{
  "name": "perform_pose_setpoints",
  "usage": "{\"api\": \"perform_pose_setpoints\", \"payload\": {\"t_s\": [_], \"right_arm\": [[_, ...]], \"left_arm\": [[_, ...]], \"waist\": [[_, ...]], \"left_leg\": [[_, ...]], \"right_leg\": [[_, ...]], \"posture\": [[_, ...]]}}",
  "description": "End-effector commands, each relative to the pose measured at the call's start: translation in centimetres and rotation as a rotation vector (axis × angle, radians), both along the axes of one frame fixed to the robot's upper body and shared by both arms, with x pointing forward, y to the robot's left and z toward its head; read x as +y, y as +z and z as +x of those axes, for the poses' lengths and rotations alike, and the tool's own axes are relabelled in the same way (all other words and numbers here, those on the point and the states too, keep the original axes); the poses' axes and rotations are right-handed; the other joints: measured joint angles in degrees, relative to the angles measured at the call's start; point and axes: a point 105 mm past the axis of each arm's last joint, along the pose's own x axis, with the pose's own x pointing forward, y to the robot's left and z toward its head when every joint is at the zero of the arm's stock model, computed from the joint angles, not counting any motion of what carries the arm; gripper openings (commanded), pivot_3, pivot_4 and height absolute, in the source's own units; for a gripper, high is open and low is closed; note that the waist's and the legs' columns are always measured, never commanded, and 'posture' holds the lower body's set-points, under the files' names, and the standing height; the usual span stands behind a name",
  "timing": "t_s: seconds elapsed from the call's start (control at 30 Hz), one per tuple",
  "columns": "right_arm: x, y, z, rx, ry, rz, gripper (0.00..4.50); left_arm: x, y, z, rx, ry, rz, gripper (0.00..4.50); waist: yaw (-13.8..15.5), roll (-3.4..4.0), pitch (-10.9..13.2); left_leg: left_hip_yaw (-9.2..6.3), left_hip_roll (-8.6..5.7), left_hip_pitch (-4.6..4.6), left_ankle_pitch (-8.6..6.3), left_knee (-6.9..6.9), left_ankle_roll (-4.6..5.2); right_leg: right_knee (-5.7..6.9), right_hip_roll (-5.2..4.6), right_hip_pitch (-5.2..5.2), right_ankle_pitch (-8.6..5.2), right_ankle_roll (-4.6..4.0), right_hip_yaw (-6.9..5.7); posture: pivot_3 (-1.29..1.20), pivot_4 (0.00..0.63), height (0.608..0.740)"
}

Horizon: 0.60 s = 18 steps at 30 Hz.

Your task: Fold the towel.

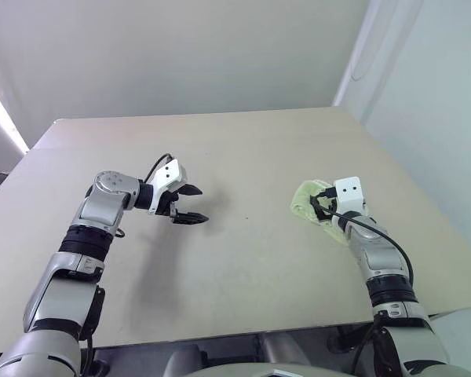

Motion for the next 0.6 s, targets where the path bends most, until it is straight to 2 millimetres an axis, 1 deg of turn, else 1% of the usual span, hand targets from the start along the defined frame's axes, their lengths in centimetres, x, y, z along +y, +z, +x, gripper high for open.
{"api": "perform_pose_setpoints", "payload": {"t_s": [0.03, 0.1, 0.17, 0.23, 0.3, 0.37, 0.47, 0.53, 0.6], "right_arm": [[-1.7, 3.8, 0.3, -0.104, -0.03, 0.104, 4.48], [-2.1, 6.2, -0.2, -0.161, 0.007, 0.172, 4.48], [-1.8, 8.8, -1.1, -0.212, 0.089, 0.246, 4.48], [-0.6, 10.9, -2.6, -0.238, 0.22, 0.29, 4.48], [0.5, 12.0, -4.0, -0.228, 0.332, 0.312, 4.48], [2.1, 11.7, -5.9, -0.161, 0.473, 0.271, 4.48], [4.2, 10.1, -9.2, -0.027, 0.67, 0.233, 4.48], [4.8, 9.0, -10.9, 0.052, 0.752, 0.216, 4.48], [4.7, 7.4, -12.1, 0.135, 0.799, 0.159, 4.48]], "left_arm": [[0.6, 1.2, 0.2, -0.044, 0.011, -0.011, 4.5], [0.8, 1.3, 0.1, -0.044, 0.019, -0.013, 4.5], [1.2, 1.5, 0.2, -0.042, 0.036, -0.024, 4.5], [1.4, 1.9, 0.3, -0.036, 0.052, -0.045, 4.5], [1.8, 2.2, 0.4, -0.032, 0.065, -0.058, 4.5], [2.1, 2.8, 0.6, -0.047, 0.084, -0.094, 4.5], [2.7, 3.6, 0.5, -0.056, 0.092, -0.136, 4.5], [2.9, 3.9, 0.4, -0.066, 0.088, -0.146, 4.5], [2.7, 4.1, 0.4, -0.086, 0.095, -0.162, 4.5]], "waist": [[0.0, 0.06, 0.0], [0.1, 0.11, 0.1], [0.3, 0.2, 0.1], [0.3, 0.22, 0.1], [0.3, 0.21, 0.1], [0.4, 0.21, 0.1], [0.4, 0.18, 0.1], [0.4, 0.18, 0.2], [0.4, 0.19, 0.2]], "left_leg": [[-0.01, 0.0, -0.01, 0.0, 0.0, 0.0], [-0.02, 0.0, -0.03, 0.0, 0.0, 0.0], [-0.02, -0.01, -0.1, 0.0, 0.0, 0.0], [-0.05, 0.0, -0.14, -0.01, -0.04, 0.01], [-0.09, 0.0, -0.14, -0.02, -0.07, 0.04], [-0.09, 0.01, -0.12, -0.02, -0.1, 0.04], [-0.08, 0.0, -0.12, -0.02, -0.09, 0.04], [-0.06, 0.01, -0.1, -0.02, -0.07, 0.04], [0.02, 0.0, -0.08, -0.02, -0.03, 0.03]], "right_leg": [[0.01, 0.0, -0.07, 0.0, 0.0, 0.0], [0.02, 0.0, -0.31, 0.01, 0.01, 0.0], [0.01, -0.01, -0.43, 0.04, 0.09, 0.0], [-0.01, -0.01, -0.47, 0.1, 0.24, -0.02], [-0.01, 0.0, -0.47, 0.06, 0.29, -0.07], [-0.02, 0.0, -0.46, 0.05, 0.31, -0.09], [-0.02, -0.01, -0.46, -0.07, 0.13, -0.09], [-0.02, -0.01, -0.45, -0.08, 0.11, -0.09], [-0.03, -0.03, -0.42, -0.09, 0.1, -0.04]], "posture": [[0.0, 0.0, 0.712], [0.0, 0.0, 0.712], [0.0, 0.0, 0.712], [0.0, 0.0, 0.712], [0.0, 0.0, 0.712], [0.0, 0.0, 0.712], [0.0, 0.0, 0.712], [0.0, 0.0, 0.712], [0.0, 0.0, 0.712]]}}
